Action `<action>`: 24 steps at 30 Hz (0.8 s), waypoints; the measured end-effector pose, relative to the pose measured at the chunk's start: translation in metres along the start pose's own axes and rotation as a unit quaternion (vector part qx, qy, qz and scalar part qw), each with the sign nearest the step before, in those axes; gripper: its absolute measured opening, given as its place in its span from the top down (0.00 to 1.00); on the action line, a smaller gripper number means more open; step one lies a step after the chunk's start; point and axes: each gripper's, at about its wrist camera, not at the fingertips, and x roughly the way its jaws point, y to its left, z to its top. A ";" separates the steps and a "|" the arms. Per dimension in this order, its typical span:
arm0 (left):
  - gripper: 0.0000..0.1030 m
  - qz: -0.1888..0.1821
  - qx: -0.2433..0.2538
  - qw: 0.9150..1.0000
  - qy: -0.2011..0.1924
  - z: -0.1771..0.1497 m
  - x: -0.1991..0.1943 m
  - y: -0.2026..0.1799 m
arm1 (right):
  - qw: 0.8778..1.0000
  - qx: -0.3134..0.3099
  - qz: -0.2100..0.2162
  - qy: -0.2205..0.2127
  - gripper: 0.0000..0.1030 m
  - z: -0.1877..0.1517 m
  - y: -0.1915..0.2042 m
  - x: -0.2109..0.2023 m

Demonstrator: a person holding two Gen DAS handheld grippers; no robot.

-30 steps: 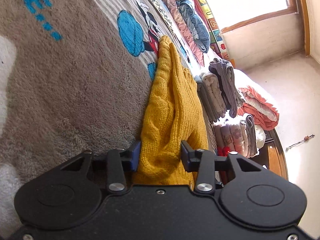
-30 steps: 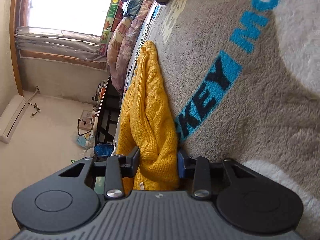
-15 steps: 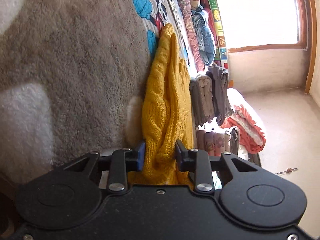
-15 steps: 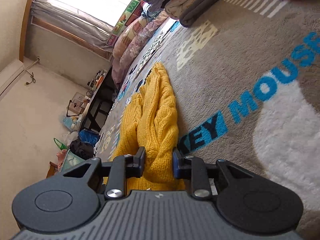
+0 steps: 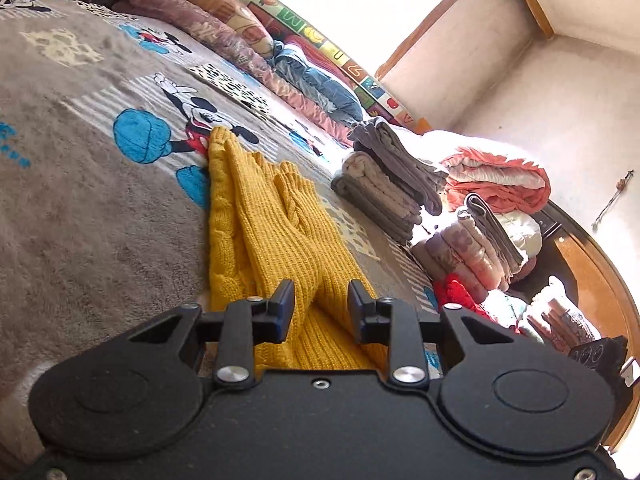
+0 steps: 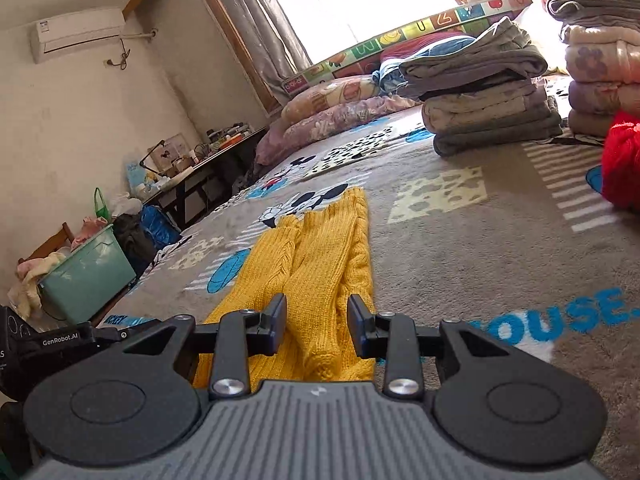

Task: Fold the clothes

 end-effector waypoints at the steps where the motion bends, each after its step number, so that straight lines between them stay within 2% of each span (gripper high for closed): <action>1: 0.75 0.018 0.004 1.000 0.003 0.000 0.006 -0.001 | 1.000 -0.007 -0.004 0.002 0.70 -0.001 0.000 0.003; 3: 0.76 0.047 0.013 0.999 0.010 -0.001 0.007 0.001 | 1.000 -0.027 -0.003 0.008 0.73 -0.006 0.002 0.010; 5: 0.75 0.046 0.025 0.999 0.011 0.000 -0.006 0.000 | 1.000 -0.002 -0.007 0.023 0.74 -0.011 -0.005 0.018; 6: 0.71 0.042 0.040 0.998 0.013 0.001 -0.012 -0.002 | 0.999 0.012 -0.009 0.031 0.74 -0.013 -0.008 0.022; 7: 0.58 0.038 0.060 0.997 0.017 0.002 -0.018 -0.005 | 0.999 0.016 -0.004 0.036 0.74 -0.013 -0.009 0.021; 8: 0.52 0.035 0.076 0.996 0.024 0.001 -0.022 -0.007 | 0.999 0.004 0.001 0.043 0.74 -0.014 -0.003 0.017; 10: 0.52 0.034 0.096 0.994 0.044 -0.003 -0.025 -0.008 | 0.998 -0.040 0.004 0.051 0.73 -0.012 0.009 0.012; 12: 0.53 0.047 0.104 0.991 0.069 -0.012 -0.020 -0.006 | 0.994 -0.091 0.003 0.061 0.72 -0.009 0.021 0.007; 14: 0.77 0.059 0.106 0.989 0.089 -0.019 -0.010 -0.005 | 0.990 -0.117 -0.001 0.078 0.72 -0.014 0.026 0.009; 16: 0.82 0.056 0.054 0.992 0.096 -0.022 0.000 0.005 | 0.987 -0.134 -0.005 0.090 0.72 -0.020 0.030 0.012; 18: 0.85 0.030 -0.050 0.993 0.099 -0.026 0.005 0.021 | 0.984 -0.142 0.000 0.103 0.72 -0.024 0.032 0.017; 20: 0.86 0.020 -0.135 0.986 0.096 -0.031 0.005 0.035 | 0.982 -0.154 -0.001 0.114 0.72 -0.028 0.035 0.021; 22: 0.87 0.014 -0.223 0.971 0.089 -0.040 0.004 0.055 | 0.981 -0.150 -0.003 0.120 0.72 -0.029 0.034 0.021; 24: 0.88 0.012 -0.258 0.962 0.085 -0.044 0.003 0.062 | 0.984 -0.123 0.004 0.126 0.72 -0.030 0.028 0.021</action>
